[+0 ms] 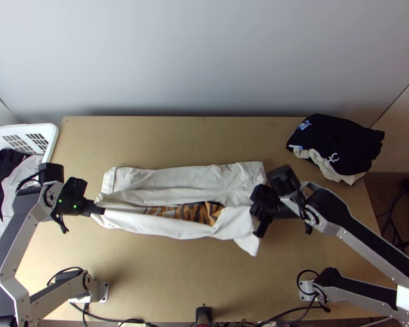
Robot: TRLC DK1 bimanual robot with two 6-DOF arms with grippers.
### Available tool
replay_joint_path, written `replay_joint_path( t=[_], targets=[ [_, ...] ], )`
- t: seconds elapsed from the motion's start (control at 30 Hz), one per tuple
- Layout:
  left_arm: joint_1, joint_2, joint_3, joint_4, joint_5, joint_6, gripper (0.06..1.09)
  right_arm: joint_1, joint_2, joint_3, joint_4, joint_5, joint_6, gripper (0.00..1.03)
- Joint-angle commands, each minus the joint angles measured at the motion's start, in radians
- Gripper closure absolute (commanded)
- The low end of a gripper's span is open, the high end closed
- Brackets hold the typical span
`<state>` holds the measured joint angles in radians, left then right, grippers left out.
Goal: Fold the t-shirt
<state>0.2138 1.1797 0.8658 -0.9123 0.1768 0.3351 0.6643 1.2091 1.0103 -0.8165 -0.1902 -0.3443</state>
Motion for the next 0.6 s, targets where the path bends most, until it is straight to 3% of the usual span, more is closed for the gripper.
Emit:
replay_joint_path(
  t=[0.0, 0.33, 0.57],
  targets=[
    [0.004, 0.006, 0.072, -0.019, 0.033, -0.021, 1.05, -0.092, 0.055, 0.099, -0.006, 0.001, -0.027, 1.0],
    [0.021, 0.038, 0.168, -0.017, 0.062, -0.05, 1.05, -0.172, 0.133, 0.172, -0.004, 0.0, -0.058, 1.0],
    [-0.007, 0.121, 0.233, 0.089, 0.069, -0.131, 1.05, -0.253, 0.251, 0.2, 0.033, 0.001, -0.094, 1.0]
  ],
)
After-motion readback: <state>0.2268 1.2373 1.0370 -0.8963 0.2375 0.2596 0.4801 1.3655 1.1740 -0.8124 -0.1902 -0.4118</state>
